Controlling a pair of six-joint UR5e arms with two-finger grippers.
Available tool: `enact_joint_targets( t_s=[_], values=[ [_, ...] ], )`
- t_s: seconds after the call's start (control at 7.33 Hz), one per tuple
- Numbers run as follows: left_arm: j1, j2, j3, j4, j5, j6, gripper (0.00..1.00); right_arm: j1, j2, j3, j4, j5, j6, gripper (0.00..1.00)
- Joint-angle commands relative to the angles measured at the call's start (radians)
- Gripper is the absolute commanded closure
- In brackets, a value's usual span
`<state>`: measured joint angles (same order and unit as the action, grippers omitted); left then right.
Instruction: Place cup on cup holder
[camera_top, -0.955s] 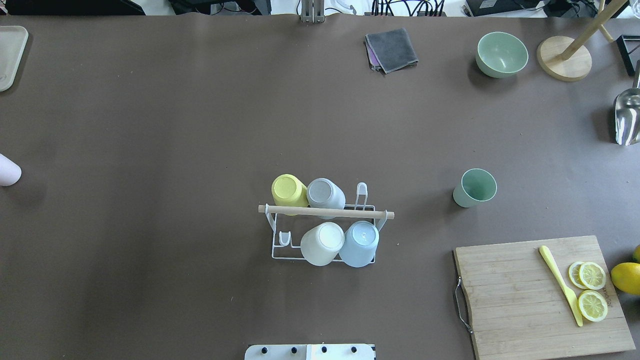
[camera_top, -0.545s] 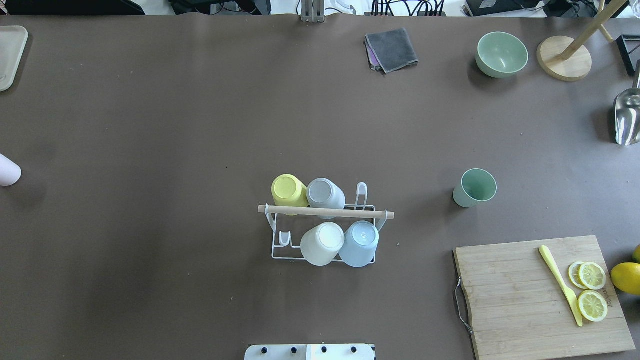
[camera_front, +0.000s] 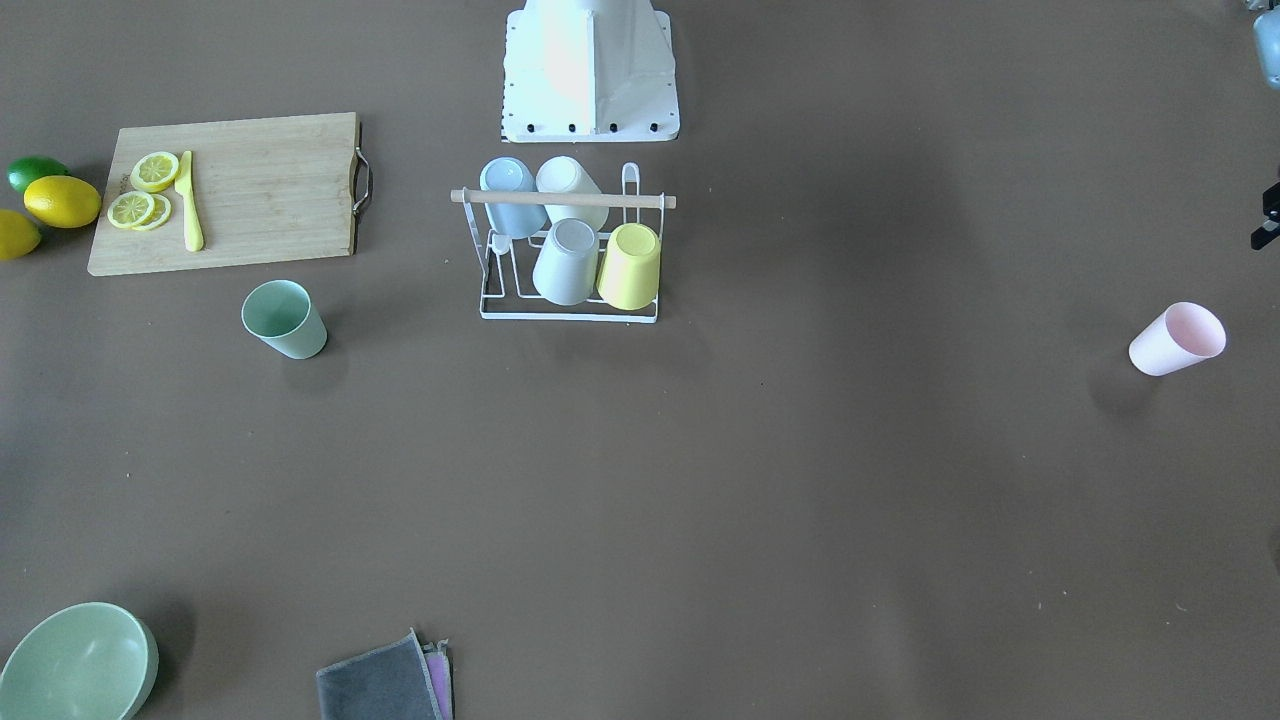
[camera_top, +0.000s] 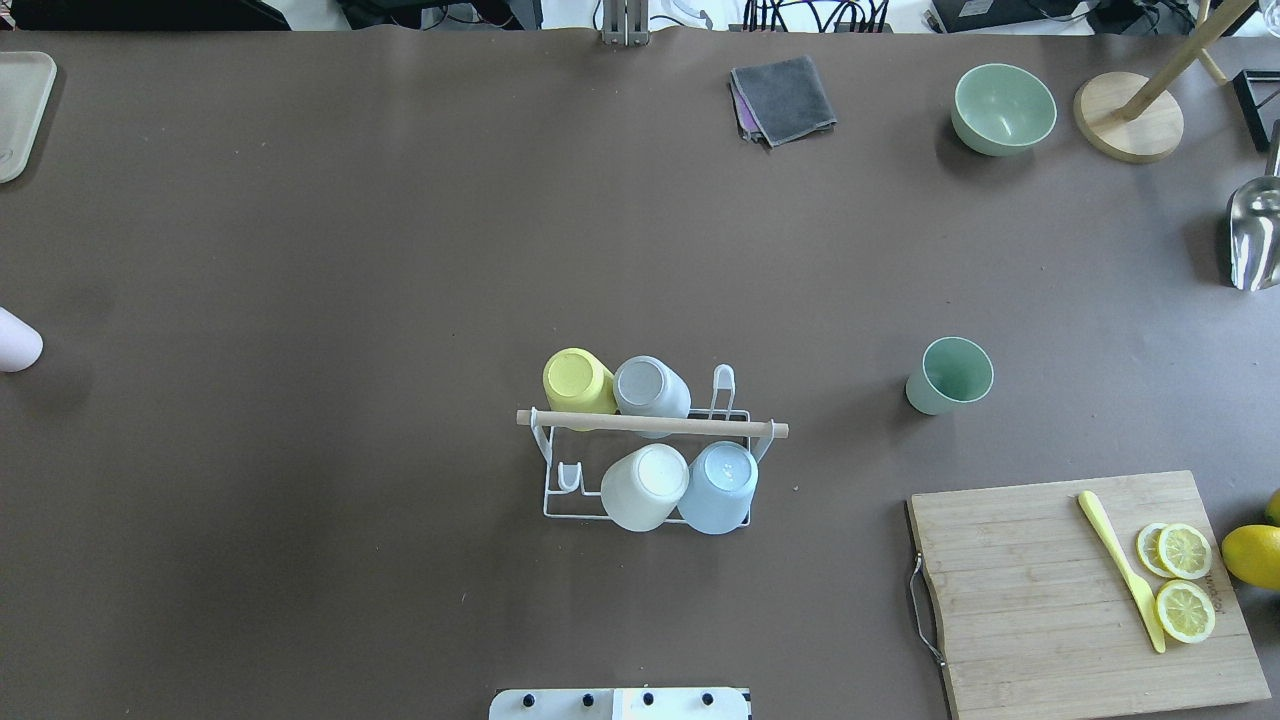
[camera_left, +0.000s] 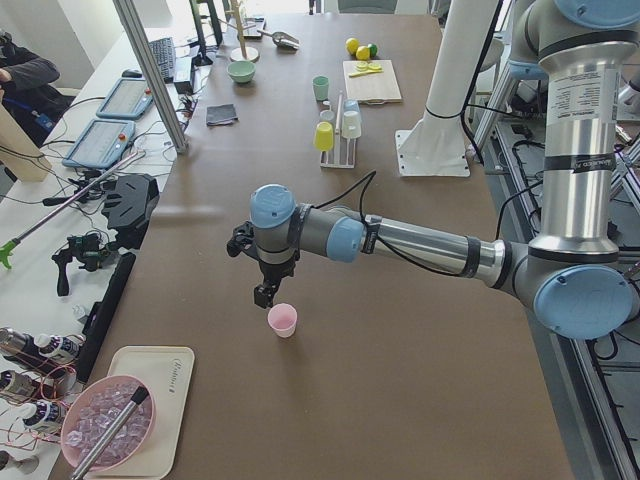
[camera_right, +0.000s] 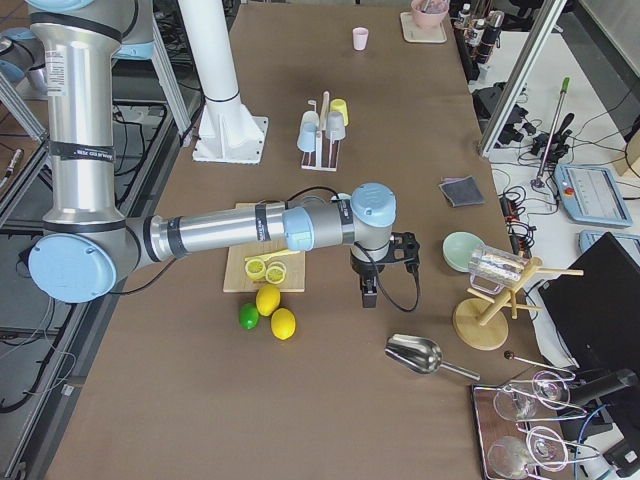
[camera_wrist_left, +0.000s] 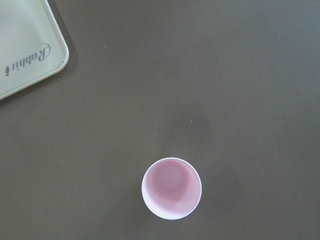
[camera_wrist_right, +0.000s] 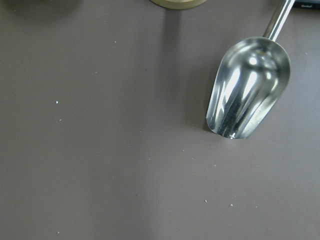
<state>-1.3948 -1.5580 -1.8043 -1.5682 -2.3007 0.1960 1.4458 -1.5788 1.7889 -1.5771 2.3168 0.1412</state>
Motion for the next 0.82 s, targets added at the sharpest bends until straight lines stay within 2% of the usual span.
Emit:
enact_joint_targets(
  t_s=[0.0, 0.27, 0.41, 0.68],
  values=[
    [0.132, -0.129, 0.011, 0.219, 0.148, 0.043, 0.02, -0.062, 0.058, 0.009, -0.029, -0.005, 0.0, 0.0],
    [0.197, -0.232, 0.045, 0.435, 0.315, 0.205, 0.02, -0.172, 0.101, 0.007, -0.031, -0.028, 0.0, 0.0],
    [0.21, -0.243, 0.077, 0.465, 0.364, 0.259, 0.03, -0.226, 0.138, 0.007, -0.05, -0.08, 0.0, 0.0],
    [0.275, -0.257, 0.124, 0.468, 0.47, 0.324, 0.03, -0.275, 0.235, 0.007, -0.18, -0.091, -0.014, 0.0]
  ],
)
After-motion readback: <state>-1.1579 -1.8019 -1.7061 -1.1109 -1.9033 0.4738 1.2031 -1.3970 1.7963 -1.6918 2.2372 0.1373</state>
